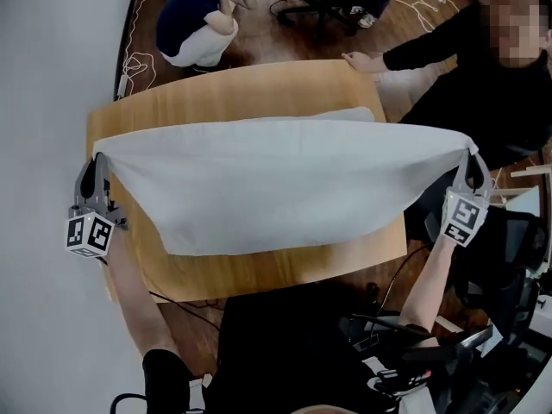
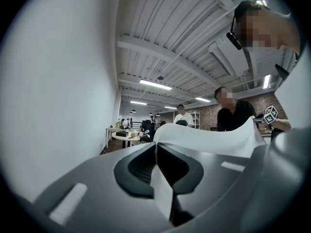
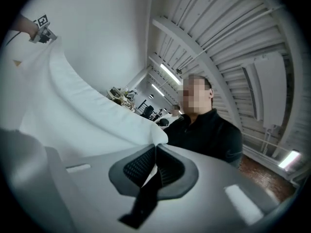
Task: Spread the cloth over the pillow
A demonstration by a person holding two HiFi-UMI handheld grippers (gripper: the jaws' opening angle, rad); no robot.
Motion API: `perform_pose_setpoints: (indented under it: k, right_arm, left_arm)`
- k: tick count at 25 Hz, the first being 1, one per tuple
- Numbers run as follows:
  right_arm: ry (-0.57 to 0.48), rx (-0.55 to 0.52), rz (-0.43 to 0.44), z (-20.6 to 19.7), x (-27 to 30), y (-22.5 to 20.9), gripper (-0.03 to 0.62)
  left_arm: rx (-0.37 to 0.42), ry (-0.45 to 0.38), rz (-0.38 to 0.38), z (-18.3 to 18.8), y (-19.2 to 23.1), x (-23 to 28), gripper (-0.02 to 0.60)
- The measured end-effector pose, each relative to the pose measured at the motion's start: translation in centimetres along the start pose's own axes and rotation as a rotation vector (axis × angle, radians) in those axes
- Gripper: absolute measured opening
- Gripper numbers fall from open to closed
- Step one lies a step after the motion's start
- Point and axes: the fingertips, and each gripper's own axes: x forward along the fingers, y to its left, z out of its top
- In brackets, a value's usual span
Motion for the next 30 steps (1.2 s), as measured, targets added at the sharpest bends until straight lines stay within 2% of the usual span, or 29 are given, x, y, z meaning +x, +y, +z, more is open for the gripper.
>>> perform_pose_setpoints:
  k: [2, 4, 7, 9, 12, 15, 18, 20, 23, 28, 29, 30]
  right_arm:
    - [-0.030, -0.007, 0.042, 0.5, 3.9, 0.8, 0.011]
    - [-0.065, -0.013, 0.089, 0.7, 8.4, 1.5, 0.011]
    - [-0.064, -0.057, 0.104, 0.4, 14.3, 1.8, 0.011]
    - [-0.035, -0.073, 0.147, -0.7, 17.9, 4.9, 0.011]
    - [0.013, -0.050, 0.305, -4.0, 24.5, 11.7, 0.011]
    - [0.124, -0.041, 0.453, -8.9, 29.0, 17.8, 0.011]
    - [0.224, -0.049, 0.575, -13.1, 31.2, 23.2, 0.011]
    - [0.266, -0.054, 0.633, -15.2, 32.6, 25.3, 0.011]
    - [0.340, -0.047, 0.689, -18.6, 32.9, 27.3, 0.011]
    - [0.342, -0.062, 0.826, -19.6, 31.7, 32.6, 0.011]
    - [0.352, -0.054, 0.851, -20.0, 31.3, 32.8, 0.008]
    - [0.358, -0.029, 0.871, -20.2, 31.0, 32.8, 0.016]
  left_arm:
    - [0.006, 0.021, 0.039, 0.1, 0.4, 1.1, 0.009]
    - [0.014, 0.081, 0.085, -1.5, 1.0, 2.7, 0.009]
    - [-0.009, 0.122, 0.036, -6.1, 2.1, 9.1, 0.009]
    - [-0.026, 0.166, 0.017, -8.4, 2.9, 12.1, 0.009]
    - [-0.044, 0.289, 0.035, -13.6, 4.7, 14.3, 0.009]
    - [-0.045, 0.435, 0.031, -19.3, 5.6, 17.1, 0.009]
    - [-0.029, 0.559, 0.052, -23.7, 5.6, 17.6, 0.009]
    - [-0.010, 0.632, 0.069, -26.1, 5.3, 17.7, 0.009]
    - [0.020, 0.742, 0.055, -29.3, 5.0, 17.9, 0.009]
    - [0.055, 0.919, -0.011, -34.5, 4.6, 15.0, 0.011]
    - [0.041, 0.949, -0.031, -35.4, 3.9, 14.4, 0.020]
    - [0.014, 0.967, -0.043, -36.0, 3.3, 13.7, 0.056]
